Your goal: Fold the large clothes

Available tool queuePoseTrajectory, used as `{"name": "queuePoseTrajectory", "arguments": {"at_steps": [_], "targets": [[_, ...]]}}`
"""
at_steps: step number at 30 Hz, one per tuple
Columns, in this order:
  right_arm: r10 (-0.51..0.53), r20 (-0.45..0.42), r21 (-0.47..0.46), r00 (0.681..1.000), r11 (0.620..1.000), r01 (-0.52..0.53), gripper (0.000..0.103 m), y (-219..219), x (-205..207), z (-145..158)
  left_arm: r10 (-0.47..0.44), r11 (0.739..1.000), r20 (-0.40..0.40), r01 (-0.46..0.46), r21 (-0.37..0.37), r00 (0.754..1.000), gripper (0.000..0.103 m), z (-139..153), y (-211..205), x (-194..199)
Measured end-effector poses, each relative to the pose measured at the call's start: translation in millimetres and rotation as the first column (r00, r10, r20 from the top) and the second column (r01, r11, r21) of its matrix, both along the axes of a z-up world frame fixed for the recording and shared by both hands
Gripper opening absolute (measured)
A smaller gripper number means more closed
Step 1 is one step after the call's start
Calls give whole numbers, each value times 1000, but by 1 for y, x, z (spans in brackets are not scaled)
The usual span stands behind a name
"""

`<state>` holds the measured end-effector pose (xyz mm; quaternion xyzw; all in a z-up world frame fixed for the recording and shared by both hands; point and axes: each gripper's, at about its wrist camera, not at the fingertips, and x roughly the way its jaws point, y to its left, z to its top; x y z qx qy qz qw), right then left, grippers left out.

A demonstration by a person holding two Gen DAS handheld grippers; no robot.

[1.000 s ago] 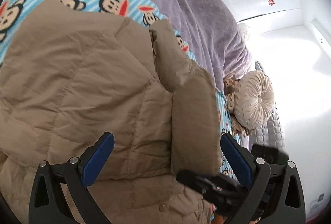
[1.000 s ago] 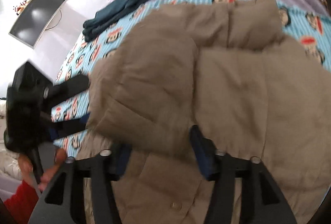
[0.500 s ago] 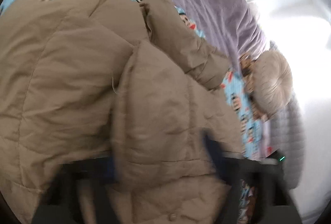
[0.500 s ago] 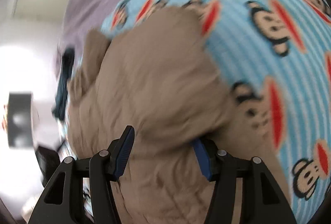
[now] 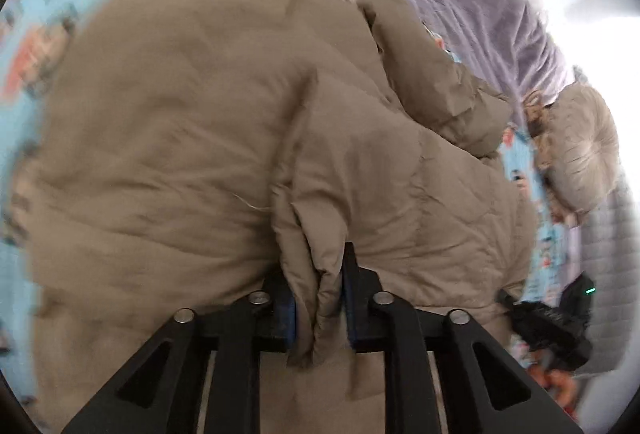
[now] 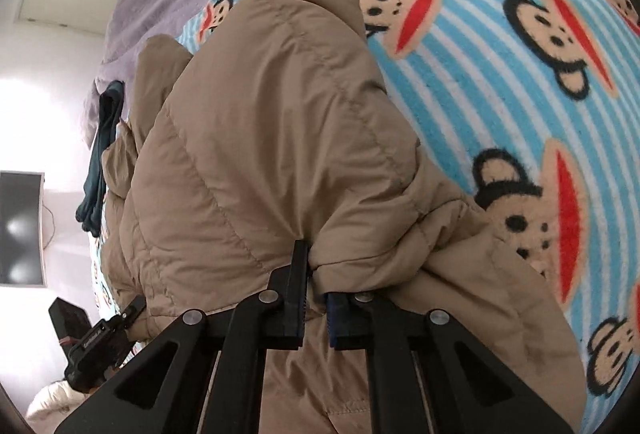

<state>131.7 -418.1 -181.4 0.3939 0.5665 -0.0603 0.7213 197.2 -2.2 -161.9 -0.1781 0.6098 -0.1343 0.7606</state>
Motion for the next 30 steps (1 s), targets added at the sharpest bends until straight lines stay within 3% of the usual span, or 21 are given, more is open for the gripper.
{"name": "queuePoseTrajectory", "arguments": {"at_steps": [3,8,11,14,16,19,21,23,25,26,27,30], "targets": [[7,2,1,1000,1000,-7,8,1,4,0,3,992,86,-14,126,996,24,34,13,-10],[1,9,0,1000,1000,-1,8,-2,-9,3,-22,994,152,5,110,988,24,62,15,-8],[2,7,-22,1000,1000,-2,8,-1,-15,7,-75,986,152,51,159,985,24,54,-16,1],[18,-7,-47,1000,999,-18,9,2,-14,14,-121,953,141,75,295,983,24,26,-46,11],[60,-17,-68,998,996,-61,11,3,-14,24,-112,950,131,67,304,985,24,9,-50,15],[142,-1,-81,990,987,-141,25,3,-18,46,-95,960,132,55,276,987,24,4,-47,17],[181,57,-95,982,980,-175,41,-1,-26,68,-112,955,125,72,286,986,24,5,-46,17],[179,115,-134,977,977,-164,42,-8,-32,87,-125,949,123,83,303,984,24,8,-48,17],[143,148,-187,979,976,-115,45,-22,-31,100,-128,947,136,80,312,982,24,12,-51,16],[113,157,-194,981,978,-81,54,-32,-28,101,-123,946,143,72,315,982,24,14,-49,16],[73,157,-186,985,982,-43,64,-45,-21,98,-114,948,144,64,313,983,24,14,-47,16],[-27,145,-76,989,996,39,66,-78,1,73,-92,954,138,47,297,986,24,12,-42,17]]}}
